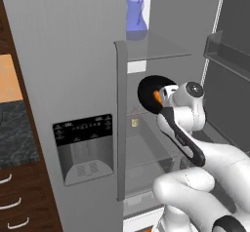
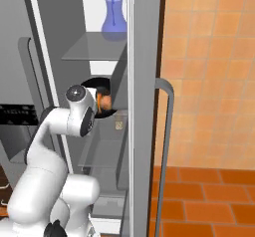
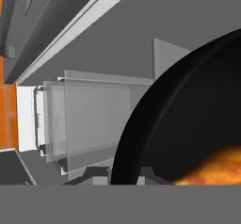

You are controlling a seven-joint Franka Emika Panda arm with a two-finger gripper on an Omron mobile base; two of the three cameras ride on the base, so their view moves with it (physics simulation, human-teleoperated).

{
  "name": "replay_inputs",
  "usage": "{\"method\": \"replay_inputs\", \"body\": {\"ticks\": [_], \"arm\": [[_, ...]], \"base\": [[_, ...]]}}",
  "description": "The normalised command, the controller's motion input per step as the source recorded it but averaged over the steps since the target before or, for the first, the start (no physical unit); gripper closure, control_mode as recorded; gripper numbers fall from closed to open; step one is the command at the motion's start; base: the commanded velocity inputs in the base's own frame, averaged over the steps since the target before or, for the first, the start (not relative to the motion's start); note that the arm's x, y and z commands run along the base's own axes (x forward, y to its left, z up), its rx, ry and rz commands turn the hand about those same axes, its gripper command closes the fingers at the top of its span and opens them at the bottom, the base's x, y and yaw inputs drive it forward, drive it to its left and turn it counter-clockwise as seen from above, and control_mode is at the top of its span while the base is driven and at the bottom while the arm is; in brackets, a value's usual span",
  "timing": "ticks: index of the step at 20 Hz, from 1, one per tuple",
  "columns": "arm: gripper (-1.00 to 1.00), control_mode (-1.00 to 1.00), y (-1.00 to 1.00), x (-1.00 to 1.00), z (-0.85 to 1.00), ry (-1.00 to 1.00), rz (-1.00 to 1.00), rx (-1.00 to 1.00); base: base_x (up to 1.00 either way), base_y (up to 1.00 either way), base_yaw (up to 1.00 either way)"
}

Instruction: Pick the chicken drumstick and onion from their plates and place them in the bowl. Then put the bowl in the fridge.

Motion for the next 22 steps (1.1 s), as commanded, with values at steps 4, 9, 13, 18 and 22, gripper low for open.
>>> {"method": "replay_inputs", "body": {"ticks": [4, 9, 13, 18, 22], "arm": [[1.0, -1.0, 0.04, 0.55, -0.12, 0.0, 0.0, 0.0], [1.0, -1.0, 0.1, 0.55, -0.08, 0.0, 0.0, 0.0], [1.0, -1.0, 0.24, 0.6, -0.03, 0.0, 0.03, 0.0], [1.0, -1.0, 0.06, 0.38, -0.13, 0.09, 0.01, 0.0], [1.0, -1.0, 0.0, 0.36, -0.15, 0.05, 0.0, 0.0]], "base": [[0.0, 0.0, 0.0], [0.0, 0.0, 0.0], [0.0, 0.0, 0.0], [0.0, 0.0, 0.0], [0.0, 0.0, 0.0]]}}
